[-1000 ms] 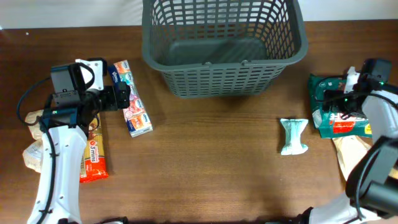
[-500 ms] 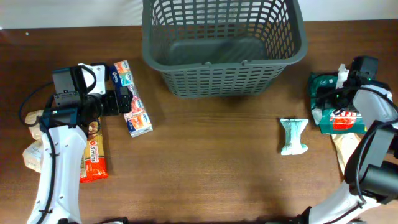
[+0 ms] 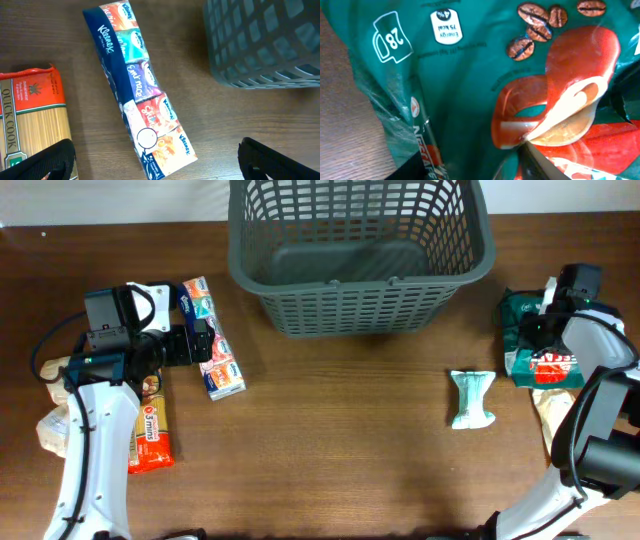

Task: Pack container
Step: 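Move right gripper to the green Nescafe pouch and grasp it, then lift the green pouch with right gripper toward the grey basket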

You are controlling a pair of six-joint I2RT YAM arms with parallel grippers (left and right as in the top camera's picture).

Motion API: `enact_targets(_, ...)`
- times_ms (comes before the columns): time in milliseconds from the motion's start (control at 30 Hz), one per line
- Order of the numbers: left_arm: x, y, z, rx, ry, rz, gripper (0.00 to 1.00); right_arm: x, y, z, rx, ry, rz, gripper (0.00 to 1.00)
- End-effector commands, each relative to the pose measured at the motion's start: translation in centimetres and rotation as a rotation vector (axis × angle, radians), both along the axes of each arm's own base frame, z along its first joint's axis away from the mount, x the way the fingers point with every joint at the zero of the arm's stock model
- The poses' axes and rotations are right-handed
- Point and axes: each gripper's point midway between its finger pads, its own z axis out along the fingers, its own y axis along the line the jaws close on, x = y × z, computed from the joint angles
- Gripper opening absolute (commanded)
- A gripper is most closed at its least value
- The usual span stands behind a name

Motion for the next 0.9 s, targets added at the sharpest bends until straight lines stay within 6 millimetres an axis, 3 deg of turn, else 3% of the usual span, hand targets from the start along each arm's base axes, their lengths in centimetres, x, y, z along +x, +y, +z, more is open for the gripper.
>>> enact_targets(0, 0.4, -0.2, 0.7, -0.003, -0.017, -0.020, 0.99, -3.3, 2.0, -6.2, 0.113, 0.158, -0.048, 0.25)
enact_targets(100, 0.4, -0.2, 0.7, -0.003, -0.017, -0.020, 0.99, -3.4, 2.0, -6.3, 0.117, 0.162, -0.061, 0.04)
enact_targets(400, 0.4, -0.2, 0.7, -0.003, -0.017, -0.021, 0.99, -3.7, 2.2, -6.2, 0.138, 0.164, -0.104, 0.04)
enact_targets(533, 0.4, -0.2, 0.6, -0.003, -0.017, -0.021, 0.99, -3.3, 2.4, -5.1, 0.145, 0.134, -0.099, 0.04)
enact_targets(633, 0.4, -0.1, 0.6, -0.002, -0.017, -0.020, 0.99, -2.4, 2.0, -2.8, 0.128, 0.078, -0.097, 0.04)
enact_targets(867, 0.4, -0.1, 0.7, -0.002, -0.017, -0.020, 0.99, -0.2, 1.2, 5.1, 0.080, -0.090, -0.104, 0.04)
